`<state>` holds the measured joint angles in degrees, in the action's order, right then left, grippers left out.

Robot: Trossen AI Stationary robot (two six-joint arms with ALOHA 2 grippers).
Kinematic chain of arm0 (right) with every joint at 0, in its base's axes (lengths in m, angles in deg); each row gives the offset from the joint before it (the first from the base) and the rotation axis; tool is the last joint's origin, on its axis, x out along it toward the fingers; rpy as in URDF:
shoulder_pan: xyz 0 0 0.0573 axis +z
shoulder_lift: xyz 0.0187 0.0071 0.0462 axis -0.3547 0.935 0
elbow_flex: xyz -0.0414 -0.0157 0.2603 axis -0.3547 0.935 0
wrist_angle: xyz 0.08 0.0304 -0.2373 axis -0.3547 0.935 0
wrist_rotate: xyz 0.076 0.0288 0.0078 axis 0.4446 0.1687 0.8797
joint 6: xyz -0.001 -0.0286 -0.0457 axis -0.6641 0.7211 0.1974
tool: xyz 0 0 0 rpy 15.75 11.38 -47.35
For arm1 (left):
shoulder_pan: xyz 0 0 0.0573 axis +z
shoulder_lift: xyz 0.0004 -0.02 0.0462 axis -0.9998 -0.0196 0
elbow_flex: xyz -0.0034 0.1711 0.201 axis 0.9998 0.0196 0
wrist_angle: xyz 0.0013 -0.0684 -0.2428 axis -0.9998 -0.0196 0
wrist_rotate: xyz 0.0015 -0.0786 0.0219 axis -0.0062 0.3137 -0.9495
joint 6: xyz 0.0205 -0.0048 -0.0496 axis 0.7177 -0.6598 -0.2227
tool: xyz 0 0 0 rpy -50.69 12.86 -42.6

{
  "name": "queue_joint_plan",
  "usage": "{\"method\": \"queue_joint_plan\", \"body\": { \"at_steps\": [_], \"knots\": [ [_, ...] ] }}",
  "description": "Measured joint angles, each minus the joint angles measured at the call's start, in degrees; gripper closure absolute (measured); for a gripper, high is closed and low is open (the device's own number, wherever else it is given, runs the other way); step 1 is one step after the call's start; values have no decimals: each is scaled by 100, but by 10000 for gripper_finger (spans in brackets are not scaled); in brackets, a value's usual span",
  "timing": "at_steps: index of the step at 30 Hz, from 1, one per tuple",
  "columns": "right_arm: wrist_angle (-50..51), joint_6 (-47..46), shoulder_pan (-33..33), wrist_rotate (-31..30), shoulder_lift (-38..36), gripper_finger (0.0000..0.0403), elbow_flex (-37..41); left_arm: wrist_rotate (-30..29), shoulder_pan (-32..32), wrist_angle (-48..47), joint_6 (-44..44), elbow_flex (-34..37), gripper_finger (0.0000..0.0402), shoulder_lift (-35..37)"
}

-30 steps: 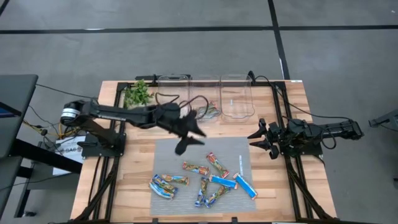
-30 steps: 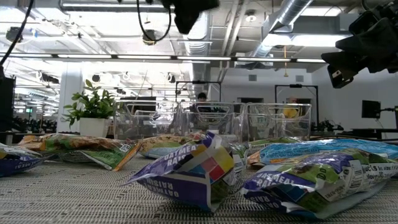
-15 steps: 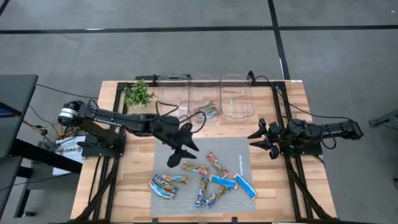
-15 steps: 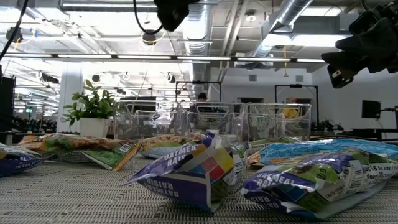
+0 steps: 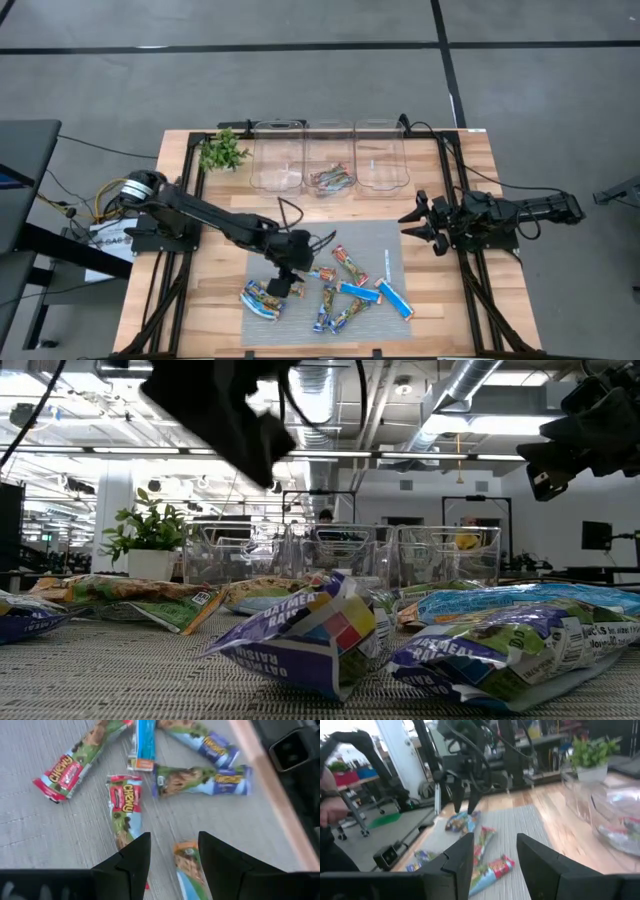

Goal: Pick and place Granola Bars by type
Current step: Put the red granola bar into the middle transparent bin

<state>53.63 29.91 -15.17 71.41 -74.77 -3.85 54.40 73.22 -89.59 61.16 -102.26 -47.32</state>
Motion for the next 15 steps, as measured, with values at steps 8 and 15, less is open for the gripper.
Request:
{"method": "queue_joint_plan", "body": {
  "at_steps": [8, 15],
  "knots": [
    [18, 0, -2, 2, 4, 262, -1, -791, 10, 99, 217, -2, 245, -742],
    [17, 0, -1, 2, 4, 259, -1, -1030, -5, 154, 319, -4, 245, -1066]
  ]
}}
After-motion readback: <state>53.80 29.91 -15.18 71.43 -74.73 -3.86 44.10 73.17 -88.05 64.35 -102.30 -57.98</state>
